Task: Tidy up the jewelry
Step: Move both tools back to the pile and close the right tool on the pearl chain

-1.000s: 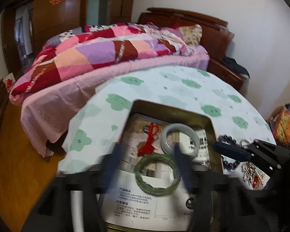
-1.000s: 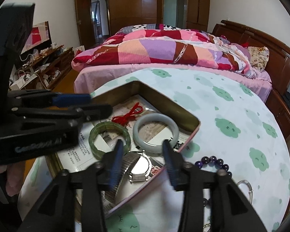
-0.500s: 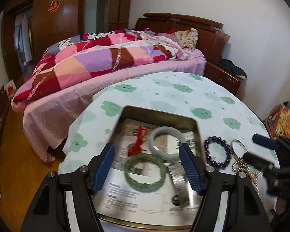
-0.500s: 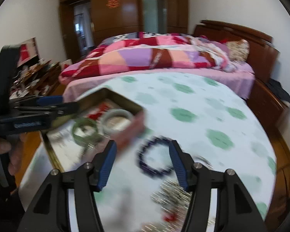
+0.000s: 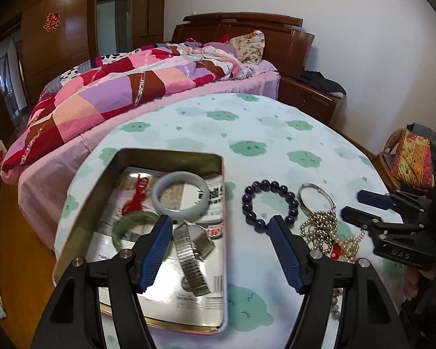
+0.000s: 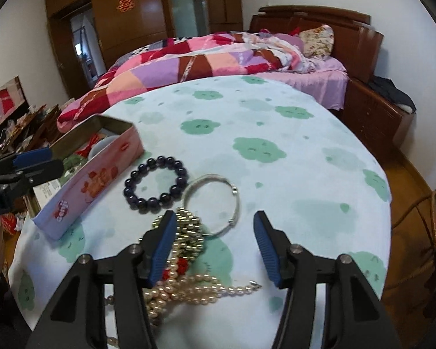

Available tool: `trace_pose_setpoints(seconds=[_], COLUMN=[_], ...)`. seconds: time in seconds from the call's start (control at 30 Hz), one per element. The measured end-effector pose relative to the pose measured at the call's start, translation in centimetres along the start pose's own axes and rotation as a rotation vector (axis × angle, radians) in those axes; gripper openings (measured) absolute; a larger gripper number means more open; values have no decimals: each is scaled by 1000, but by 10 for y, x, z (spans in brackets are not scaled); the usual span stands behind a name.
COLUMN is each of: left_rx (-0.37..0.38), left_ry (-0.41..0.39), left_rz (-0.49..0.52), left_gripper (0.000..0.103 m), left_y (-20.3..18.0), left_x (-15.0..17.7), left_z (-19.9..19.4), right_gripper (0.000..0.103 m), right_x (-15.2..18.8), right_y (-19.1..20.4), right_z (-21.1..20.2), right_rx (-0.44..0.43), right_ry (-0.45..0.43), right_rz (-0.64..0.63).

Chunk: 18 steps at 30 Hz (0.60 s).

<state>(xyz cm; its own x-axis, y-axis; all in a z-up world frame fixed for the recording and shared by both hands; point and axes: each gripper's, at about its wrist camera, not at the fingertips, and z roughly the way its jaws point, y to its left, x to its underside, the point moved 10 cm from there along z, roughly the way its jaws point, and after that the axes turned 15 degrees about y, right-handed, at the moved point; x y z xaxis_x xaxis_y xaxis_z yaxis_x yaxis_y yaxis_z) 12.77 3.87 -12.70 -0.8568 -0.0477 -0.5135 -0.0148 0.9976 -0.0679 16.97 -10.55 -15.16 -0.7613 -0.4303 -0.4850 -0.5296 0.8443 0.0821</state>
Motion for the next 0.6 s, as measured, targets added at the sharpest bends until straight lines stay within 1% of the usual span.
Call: trace_pose_setpoints(seconds=[0.17,0.23,0.27,0.3,0.37,0.43,0.6], left_rx=[4,3,4,6,5,11,17], left_ry=[4,4,5,6,8,8,6], left_rz=[15,22,23,24,30,40,93], left_gripper=[69,69,69,69,69,69,69], left_y=[-8,-11,-12,-12,-15,-19,-36], left_x=[3,4,5,5,6,7,8], left_z=[2,2,2,3,4,5,8], right_gripper=[47,38,25,15,12,12,12], right_x=[2,4,6,8,10,11,1], right_y=[9,13,14,15,15,16,9], right_z=[15,22,27,29,27,22,-3], right_rx=[-6,-8,-16,-17,-4,-20,-54], right_ry=[30,52,72,83,72,57,-26], right_rz=[-36,-51,-60,-68,-76,-70,-18])
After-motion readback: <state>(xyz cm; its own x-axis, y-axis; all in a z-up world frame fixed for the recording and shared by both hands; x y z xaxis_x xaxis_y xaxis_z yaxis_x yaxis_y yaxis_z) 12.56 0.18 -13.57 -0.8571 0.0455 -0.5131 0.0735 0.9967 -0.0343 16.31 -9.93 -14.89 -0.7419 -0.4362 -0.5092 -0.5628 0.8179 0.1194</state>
